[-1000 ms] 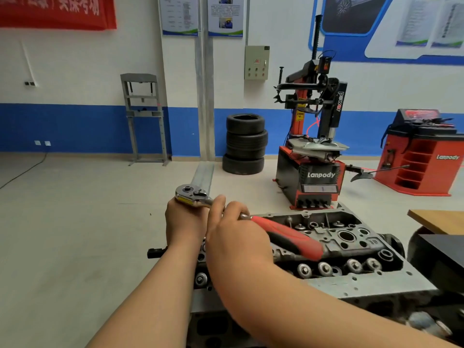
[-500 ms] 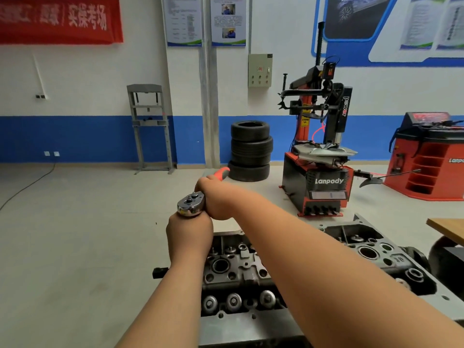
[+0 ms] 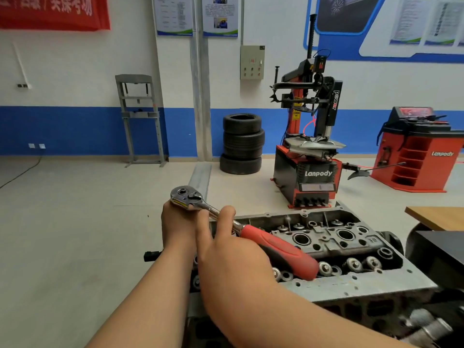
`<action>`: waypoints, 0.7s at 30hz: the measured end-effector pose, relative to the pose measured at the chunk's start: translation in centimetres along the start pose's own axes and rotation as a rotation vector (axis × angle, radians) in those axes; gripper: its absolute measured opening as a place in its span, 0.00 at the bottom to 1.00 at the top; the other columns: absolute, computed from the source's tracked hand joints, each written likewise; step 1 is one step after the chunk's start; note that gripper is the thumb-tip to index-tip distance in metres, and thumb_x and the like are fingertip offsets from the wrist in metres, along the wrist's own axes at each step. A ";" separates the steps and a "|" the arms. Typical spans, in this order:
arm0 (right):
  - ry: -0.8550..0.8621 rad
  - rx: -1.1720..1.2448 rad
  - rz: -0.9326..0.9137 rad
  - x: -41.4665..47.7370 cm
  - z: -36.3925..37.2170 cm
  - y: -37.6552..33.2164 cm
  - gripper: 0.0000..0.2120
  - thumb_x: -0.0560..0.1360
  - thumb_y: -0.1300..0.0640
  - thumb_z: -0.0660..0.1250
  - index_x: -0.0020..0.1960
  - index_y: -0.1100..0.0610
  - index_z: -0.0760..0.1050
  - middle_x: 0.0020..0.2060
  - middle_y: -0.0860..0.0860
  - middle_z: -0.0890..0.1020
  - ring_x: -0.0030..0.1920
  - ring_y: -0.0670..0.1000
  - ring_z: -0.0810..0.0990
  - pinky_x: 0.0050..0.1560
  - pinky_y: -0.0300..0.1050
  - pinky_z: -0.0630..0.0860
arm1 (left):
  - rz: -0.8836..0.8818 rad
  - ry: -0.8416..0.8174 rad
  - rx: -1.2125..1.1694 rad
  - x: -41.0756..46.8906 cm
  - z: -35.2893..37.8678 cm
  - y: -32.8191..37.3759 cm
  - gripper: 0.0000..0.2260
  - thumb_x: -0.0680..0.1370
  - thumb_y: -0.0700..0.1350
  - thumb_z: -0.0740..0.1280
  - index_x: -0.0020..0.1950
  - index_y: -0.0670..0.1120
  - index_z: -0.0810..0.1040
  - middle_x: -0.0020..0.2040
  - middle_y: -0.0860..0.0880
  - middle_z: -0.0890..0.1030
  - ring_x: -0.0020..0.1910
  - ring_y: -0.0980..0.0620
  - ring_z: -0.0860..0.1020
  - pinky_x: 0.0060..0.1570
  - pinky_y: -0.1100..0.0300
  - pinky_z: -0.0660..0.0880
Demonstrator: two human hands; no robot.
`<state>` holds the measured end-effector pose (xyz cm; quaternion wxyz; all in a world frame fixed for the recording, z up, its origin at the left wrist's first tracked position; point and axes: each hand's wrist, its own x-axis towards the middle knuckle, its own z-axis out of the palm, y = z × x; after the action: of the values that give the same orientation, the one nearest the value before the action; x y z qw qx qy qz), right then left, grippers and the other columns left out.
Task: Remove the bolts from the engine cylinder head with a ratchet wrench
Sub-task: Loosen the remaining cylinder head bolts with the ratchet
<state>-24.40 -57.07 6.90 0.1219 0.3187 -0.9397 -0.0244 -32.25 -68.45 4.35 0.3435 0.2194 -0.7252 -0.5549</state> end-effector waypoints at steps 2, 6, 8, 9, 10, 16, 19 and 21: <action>0.052 -0.004 0.039 1.5 -0.5 0.8 0.40 0.74 0.64 0.61 0.75 0.63 0.38 0.68 0.68 0.52 0.46 0.62 0.79 0.24 0.43 0.63 | -0.064 0.018 -0.018 0.2 0.1 0.2 0.12 0.75 0.33 0.61 0.34 0.45 0.67 0.30 0.51 0.69 0.30 0.48 0.66 0.26 0.66 0.61; 0.142 0.188 0.056 7.5 -1.1 5.3 0.22 0.72 0.65 0.63 0.63 0.56 0.63 0.57 0.55 0.70 0.51 0.60 0.77 0.36 0.50 0.70 | -0.028 0.067 0.072 0.7 0.1 0.4 0.10 0.74 0.38 0.63 0.32 0.47 0.70 0.30 0.48 0.73 0.29 0.47 0.71 0.26 0.62 0.64; 0.093 0.401 -0.001 10.3 -0.2 6.3 0.26 0.71 0.71 0.60 0.65 0.53 0.64 0.62 0.53 0.67 0.54 0.59 0.75 0.47 0.54 0.75 | -0.035 0.030 0.036 0.8 0.0 0.3 0.06 0.72 0.44 0.66 0.35 0.47 0.74 0.33 0.45 0.78 0.32 0.44 0.74 0.31 0.58 0.69; 0.064 0.502 -0.033 11.6 0.3 6.1 0.27 0.71 0.72 0.59 0.67 0.53 0.64 0.65 0.52 0.65 0.56 0.58 0.75 0.52 0.52 0.74 | -0.040 -0.007 0.005 0.9 0.0 0.3 0.04 0.70 0.46 0.65 0.37 0.47 0.75 0.34 0.44 0.78 0.34 0.41 0.76 0.34 0.56 0.72; 0.041 0.562 -0.069 12.8 0.5 5.8 0.28 0.71 0.72 0.60 0.68 0.54 0.64 0.67 0.52 0.63 0.58 0.58 0.74 0.55 0.50 0.72 | -0.058 -0.019 -0.026 0.9 -0.2 0.3 0.03 0.68 0.46 0.64 0.38 0.47 0.76 0.34 0.44 0.78 0.36 0.39 0.77 0.35 0.54 0.72; -0.078 0.481 -0.139 15.4 0.3 4.8 0.26 0.74 0.66 0.63 0.70 0.57 0.60 0.70 0.54 0.59 0.58 0.59 0.74 0.57 0.48 0.68 | -0.064 0.056 -0.020 0.9 -0.1 0.6 0.08 0.74 0.41 0.63 0.35 0.47 0.73 0.32 0.48 0.77 0.30 0.49 0.72 0.28 0.60 0.64; -0.053 0.391 -0.055 13.8 -0.2 4.8 0.24 0.74 0.67 0.61 0.68 0.59 0.59 0.68 0.56 0.59 0.55 0.61 0.75 0.53 0.52 0.70 | -0.075 0.061 -0.002 0.7 0.0 0.7 0.08 0.75 0.40 0.62 0.35 0.46 0.74 0.31 0.47 0.76 0.28 0.48 0.71 0.27 0.60 0.62; -0.006 0.245 0.061 12.0 -0.7 4.4 0.25 0.74 0.67 0.60 0.68 0.61 0.57 0.67 0.57 0.61 0.55 0.62 0.75 0.47 0.53 0.71 | -0.060 0.075 0.035 0.6 0.1 0.8 0.09 0.75 0.39 0.62 0.35 0.46 0.73 0.30 0.47 0.75 0.27 0.49 0.70 0.26 0.61 0.62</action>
<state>-36.03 -60.78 10.63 0.0800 0.3022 -0.9453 0.0935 -32.67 -68.52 5.23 0.3497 0.2676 -0.7144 -0.5439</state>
